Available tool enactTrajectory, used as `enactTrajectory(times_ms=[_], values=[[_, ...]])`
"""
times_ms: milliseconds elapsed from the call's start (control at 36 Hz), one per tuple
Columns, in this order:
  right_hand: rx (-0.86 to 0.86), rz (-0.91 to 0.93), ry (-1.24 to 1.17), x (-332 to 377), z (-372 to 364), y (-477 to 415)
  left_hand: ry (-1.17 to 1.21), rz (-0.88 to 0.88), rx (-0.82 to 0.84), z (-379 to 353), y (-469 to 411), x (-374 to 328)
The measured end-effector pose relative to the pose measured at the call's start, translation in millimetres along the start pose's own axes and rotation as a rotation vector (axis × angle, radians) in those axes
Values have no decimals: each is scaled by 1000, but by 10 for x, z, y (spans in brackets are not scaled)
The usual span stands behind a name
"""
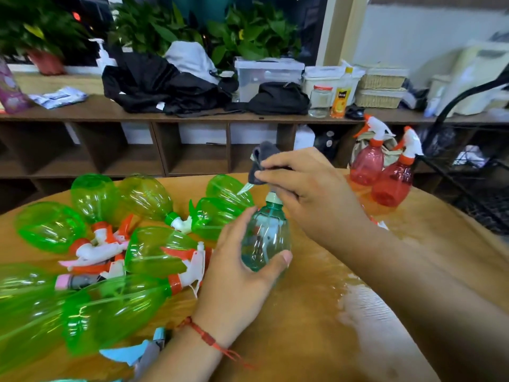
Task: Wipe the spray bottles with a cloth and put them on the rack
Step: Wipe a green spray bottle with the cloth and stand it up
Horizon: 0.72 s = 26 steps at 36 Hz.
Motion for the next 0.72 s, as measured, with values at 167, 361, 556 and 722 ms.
enactTrajectory(times_ms=[167,361,556,722], values=[[170,235,38,144,-99,-31,-40,-7,-22,9,-35,14],[27,22,92,-32,69,-72,14,13,-10,-15,-2,10],[-47,-59,89,-100,105,-18,58,27,-56,8,-11,7],[203,73,17,17,-18,76,56,69,-66,77,-53,66]])
Point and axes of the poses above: each hand's wrist, its own y-axis away from the middle knuckle, its own z-axis out of the back of the hand, x = y × z, the point moved 3 cm from there along -y, towards the middle knuckle, and after that the axes turned 1 degree about y, right-handed, at the moved point
